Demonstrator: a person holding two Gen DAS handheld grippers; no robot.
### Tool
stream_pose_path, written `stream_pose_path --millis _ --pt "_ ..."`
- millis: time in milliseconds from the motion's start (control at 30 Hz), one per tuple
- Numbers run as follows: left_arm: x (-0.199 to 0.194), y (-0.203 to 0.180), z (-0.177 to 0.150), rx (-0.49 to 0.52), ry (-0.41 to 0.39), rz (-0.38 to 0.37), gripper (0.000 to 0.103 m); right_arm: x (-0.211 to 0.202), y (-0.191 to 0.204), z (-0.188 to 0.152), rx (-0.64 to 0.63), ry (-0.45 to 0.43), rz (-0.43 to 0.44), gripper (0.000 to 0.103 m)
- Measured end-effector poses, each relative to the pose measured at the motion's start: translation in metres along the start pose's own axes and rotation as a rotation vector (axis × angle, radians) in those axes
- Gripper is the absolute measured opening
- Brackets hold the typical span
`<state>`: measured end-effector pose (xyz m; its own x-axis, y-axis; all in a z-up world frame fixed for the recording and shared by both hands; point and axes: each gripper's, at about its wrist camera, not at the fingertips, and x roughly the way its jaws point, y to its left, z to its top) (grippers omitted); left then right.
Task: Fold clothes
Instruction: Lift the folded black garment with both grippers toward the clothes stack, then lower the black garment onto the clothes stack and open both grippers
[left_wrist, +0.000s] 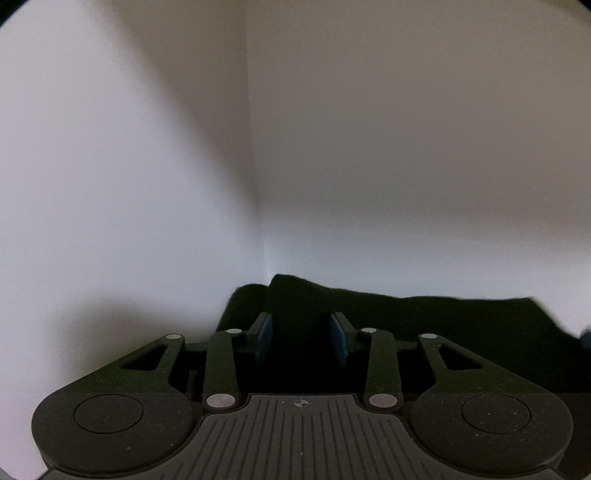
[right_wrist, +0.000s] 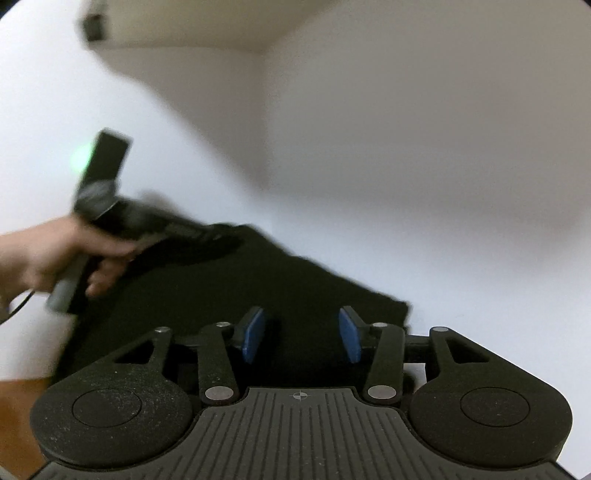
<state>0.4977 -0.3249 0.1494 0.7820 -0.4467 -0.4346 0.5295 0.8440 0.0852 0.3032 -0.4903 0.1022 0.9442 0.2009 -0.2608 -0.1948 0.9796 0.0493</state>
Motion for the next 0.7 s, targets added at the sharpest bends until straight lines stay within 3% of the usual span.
stream_pose_path --millis 133,233,367,500,700 --pt "-0.052 -0.006 -0.013 0.020 -0.027 0.002 0.046 -0.039 0.035 -0.016 0.006 -0.018 0.100 0.048" --pt "-0.094 -0.014 -0.031 0.026 -0.042 0.000 0.062 -0.064 0.052 -0.032 -0.016 -0.008 0.126 0.054" --pt "-0.140 -0.023 -0.067 0.043 -0.018 0.024 0.062 -0.049 0.058 -0.053 -0.051 0.019 0.068 0.056" --pt "-0.186 -0.020 -0.107 0.014 -0.009 0.023 0.072 -0.082 0.067 -0.045 -0.020 -0.024 0.002 0.066" --pt "-0.197 -0.019 -0.139 -0.117 -0.004 0.000 0.072 -0.123 0.094 -0.053 -0.090 -0.039 0.009 0.059"
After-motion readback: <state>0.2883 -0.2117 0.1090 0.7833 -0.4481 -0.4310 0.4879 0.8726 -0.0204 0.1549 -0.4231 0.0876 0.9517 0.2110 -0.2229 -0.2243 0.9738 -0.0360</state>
